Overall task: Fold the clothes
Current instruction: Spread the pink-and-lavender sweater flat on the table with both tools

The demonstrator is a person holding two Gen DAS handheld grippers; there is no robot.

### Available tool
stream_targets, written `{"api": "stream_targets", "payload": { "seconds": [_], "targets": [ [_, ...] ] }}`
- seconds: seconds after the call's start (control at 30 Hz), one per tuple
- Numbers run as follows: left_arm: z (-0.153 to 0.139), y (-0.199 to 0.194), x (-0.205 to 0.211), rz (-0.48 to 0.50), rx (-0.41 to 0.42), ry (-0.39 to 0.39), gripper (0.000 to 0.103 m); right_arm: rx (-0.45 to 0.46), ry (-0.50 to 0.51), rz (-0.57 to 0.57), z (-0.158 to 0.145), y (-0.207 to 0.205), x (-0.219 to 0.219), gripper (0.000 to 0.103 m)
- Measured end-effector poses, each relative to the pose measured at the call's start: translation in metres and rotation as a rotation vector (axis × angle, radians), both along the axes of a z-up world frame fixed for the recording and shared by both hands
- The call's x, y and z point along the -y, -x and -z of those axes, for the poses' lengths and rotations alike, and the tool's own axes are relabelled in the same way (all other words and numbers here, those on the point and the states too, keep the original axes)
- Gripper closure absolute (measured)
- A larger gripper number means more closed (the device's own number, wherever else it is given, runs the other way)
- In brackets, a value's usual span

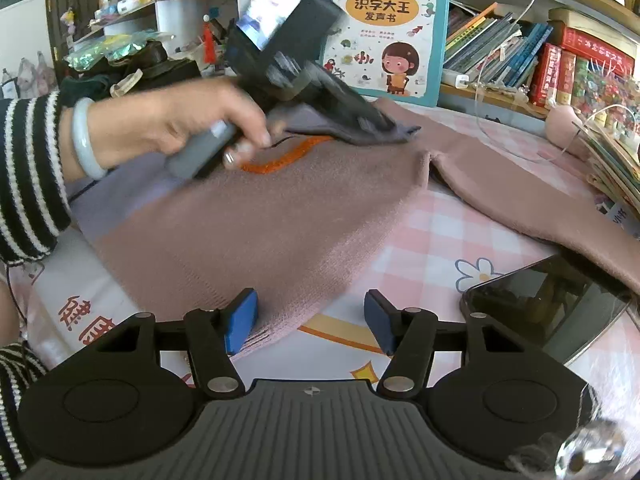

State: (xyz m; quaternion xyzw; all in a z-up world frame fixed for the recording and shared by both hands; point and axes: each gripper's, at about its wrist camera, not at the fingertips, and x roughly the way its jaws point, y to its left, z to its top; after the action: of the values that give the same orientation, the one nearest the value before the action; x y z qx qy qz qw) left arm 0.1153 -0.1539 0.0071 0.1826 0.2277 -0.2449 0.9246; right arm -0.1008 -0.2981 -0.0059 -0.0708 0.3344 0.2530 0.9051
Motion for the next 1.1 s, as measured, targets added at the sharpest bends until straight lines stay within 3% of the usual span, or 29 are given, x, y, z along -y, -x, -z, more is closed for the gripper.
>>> {"api": "stream_targets", "payload": {
  "seconds": [0.03,0.2,0.27,0.5,0.6,0.73,0.87,1.07,1.1],
  "targets": [
    [-0.011,-0.003,-0.014,-0.018,0.002,0.041,0.098,-0.002,0.001,0.0,0.0,0.0,0.0,0.047],
    [-0.071,-0.007,-0.12,-0.208,0.095,0.088,0.098,-0.005,0.003,0.01,-0.001,0.0,-0.002,0.046],
    [-0.088,-0.007,-0.174,-0.331,0.135,0.059,0.098,-0.004,0.002,0.017,-0.001,0.001,-0.002,0.046],
    [-0.101,0.007,-0.331,-0.746,0.2,-0.058,0.098,-0.007,0.002,0.036,0.0,0.002,-0.005,0.045],
    [-0.097,0.019,-0.38,-0.88,0.197,-0.067,0.098,-0.012,0.006,0.038,-0.001,0.001,-0.006,0.045],
    [-0.086,0.032,-0.424,-0.978,0.152,0.005,0.098,-0.019,0.009,0.043,-0.001,-0.001,-0.006,0.044],
    [-0.08,0.049,-0.421,-0.95,0.14,0.019,0.092,-0.018,0.009,0.052,-0.001,-0.004,-0.009,0.041],
    [-0.072,0.074,-0.417,-0.906,0.122,0.04,0.072,-0.016,0.007,0.058,0.0,-0.005,-0.011,0.04],
    [-0.07,0.083,-0.406,-0.863,0.116,0.035,0.068,-0.015,0.007,0.058,0.0,-0.005,-0.011,0.04]
  ]
}}
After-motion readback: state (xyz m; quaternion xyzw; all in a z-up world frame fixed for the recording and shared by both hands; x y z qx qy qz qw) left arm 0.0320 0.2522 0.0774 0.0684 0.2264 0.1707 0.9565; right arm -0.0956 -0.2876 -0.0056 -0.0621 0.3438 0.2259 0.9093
